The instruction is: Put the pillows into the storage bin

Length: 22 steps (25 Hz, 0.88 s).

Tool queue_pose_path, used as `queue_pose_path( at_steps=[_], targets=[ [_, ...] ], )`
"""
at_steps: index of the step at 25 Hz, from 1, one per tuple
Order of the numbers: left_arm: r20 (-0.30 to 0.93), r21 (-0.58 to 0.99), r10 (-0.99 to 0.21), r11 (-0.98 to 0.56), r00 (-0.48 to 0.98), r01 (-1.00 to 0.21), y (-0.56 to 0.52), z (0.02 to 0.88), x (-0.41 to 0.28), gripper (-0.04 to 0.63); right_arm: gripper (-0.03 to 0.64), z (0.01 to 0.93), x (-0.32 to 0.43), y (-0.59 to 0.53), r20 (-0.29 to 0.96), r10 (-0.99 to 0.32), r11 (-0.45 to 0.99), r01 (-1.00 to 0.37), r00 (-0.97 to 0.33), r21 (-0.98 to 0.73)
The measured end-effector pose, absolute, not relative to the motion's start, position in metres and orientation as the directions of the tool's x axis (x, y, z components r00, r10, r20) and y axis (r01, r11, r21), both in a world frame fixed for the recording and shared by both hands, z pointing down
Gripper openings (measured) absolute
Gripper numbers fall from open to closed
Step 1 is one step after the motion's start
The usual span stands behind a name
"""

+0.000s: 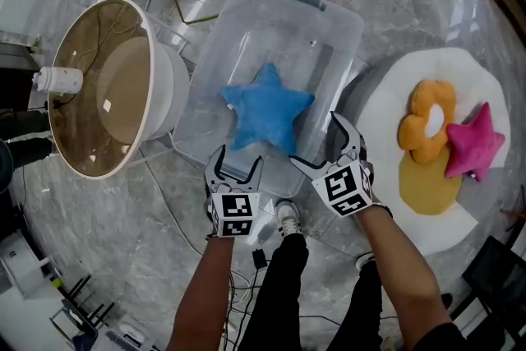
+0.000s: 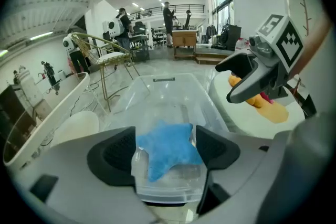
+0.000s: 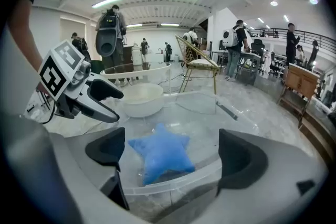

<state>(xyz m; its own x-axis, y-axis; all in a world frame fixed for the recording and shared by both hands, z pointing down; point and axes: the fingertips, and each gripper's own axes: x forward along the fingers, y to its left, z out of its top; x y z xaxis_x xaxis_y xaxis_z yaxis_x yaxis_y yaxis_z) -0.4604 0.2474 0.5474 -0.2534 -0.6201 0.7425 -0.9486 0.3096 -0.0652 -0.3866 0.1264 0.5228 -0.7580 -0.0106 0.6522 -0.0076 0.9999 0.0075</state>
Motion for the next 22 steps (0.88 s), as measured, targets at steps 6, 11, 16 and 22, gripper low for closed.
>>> queue_pose_path(
  at_steps=[6,11,16,22],
  targets=[
    [0.703,-0.016,-0.673,0.307,-0.229,-0.952,0.215,0.521,-0.423,0.347,0.515,0.496,-0.361,0.112,0.608,-0.053,0.999,-0.044,-0.792,0.031],
    [0.633,-0.057,-0.725,0.307,-0.272,-0.950,0.190,0.490,-0.403,0.204,0.336,0.478,-0.324,0.088,0.578,-0.147,0.989,-0.122,-0.803,0.082],
    [0.611,-0.095,-0.754,0.235,-0.243,-0.967,0.152,0.473,-0.365,0.067,0.138,0.464,-0.270,0.052,0.550,-0.268,0.963,-0.240,-0.791,0.125],
    [0.600,-0.071,-0.792,0.091,-0.115,-0.993,0.093,0.465,-0.292,0.017,0.014,0.454,-0.193,0.002,0.526,-0.407,0.907,-0.398,-0.746,0.138]
  ],
)
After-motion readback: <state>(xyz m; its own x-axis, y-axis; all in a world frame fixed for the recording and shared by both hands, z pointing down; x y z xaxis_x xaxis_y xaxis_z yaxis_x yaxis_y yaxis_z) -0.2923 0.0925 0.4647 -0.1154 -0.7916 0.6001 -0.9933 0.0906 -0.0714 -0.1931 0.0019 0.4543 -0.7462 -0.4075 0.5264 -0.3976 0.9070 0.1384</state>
